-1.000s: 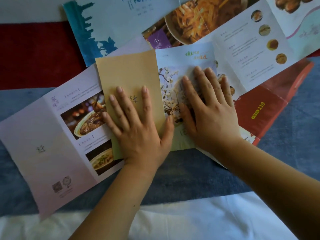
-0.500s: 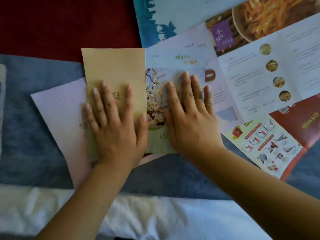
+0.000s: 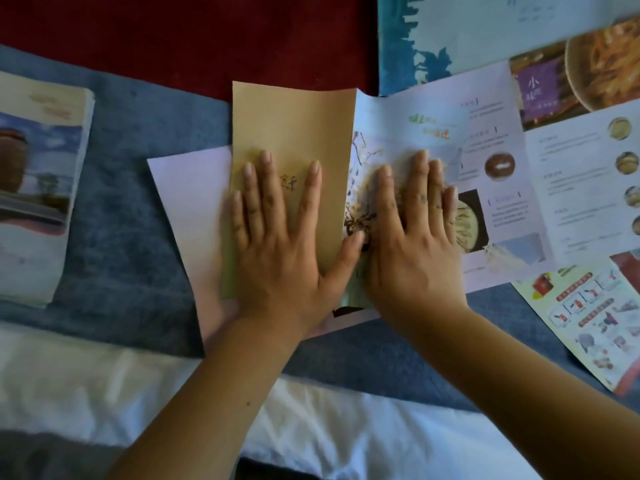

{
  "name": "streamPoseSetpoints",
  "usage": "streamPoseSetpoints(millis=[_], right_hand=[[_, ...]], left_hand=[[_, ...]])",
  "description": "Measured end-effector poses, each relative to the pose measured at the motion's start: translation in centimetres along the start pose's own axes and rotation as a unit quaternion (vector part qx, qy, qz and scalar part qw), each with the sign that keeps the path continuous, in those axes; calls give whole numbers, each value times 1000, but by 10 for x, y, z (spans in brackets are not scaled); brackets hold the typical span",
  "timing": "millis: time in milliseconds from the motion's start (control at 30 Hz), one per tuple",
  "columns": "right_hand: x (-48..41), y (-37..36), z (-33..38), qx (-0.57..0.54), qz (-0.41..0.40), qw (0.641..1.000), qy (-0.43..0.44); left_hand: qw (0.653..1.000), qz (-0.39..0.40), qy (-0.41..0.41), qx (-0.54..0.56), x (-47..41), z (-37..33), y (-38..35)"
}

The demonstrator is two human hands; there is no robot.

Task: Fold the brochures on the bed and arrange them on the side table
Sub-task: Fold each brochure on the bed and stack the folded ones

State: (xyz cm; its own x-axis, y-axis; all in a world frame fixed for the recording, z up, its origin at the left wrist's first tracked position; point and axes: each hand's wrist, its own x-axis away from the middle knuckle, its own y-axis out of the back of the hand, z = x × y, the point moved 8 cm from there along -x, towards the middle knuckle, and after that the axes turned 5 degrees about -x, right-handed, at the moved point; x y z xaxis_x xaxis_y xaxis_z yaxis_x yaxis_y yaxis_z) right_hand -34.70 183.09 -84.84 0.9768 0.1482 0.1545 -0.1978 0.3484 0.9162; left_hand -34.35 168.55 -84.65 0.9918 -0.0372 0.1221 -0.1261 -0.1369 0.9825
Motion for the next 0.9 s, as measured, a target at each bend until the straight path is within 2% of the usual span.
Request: streamPoseSetpoints(millis=[167,333,433,500,567,733,900], right_hand=[[-7,-6,14,2,22,999,32],[-10,-6,30,-45,24,997,53],[-14,-7,44,-65,32,995,65],[-16,-7,54,-72,35,994,75],[-18,-8,63,-72,41,993,87],[-24,-8,85,-58,43,991,114],[-26,-11,108,-68,43,985,150]], left_hand=[[997,-13,-11,70,0,5,7],[986,24,-29,163,2,12,16],[958,53,-24,281,6,18,26],[925,49,20,375,10,29,37],[909,34,54,413,12,42,50],[950,-10,44,308,16,65,73],[988,-91,20,122,24,76,91]])
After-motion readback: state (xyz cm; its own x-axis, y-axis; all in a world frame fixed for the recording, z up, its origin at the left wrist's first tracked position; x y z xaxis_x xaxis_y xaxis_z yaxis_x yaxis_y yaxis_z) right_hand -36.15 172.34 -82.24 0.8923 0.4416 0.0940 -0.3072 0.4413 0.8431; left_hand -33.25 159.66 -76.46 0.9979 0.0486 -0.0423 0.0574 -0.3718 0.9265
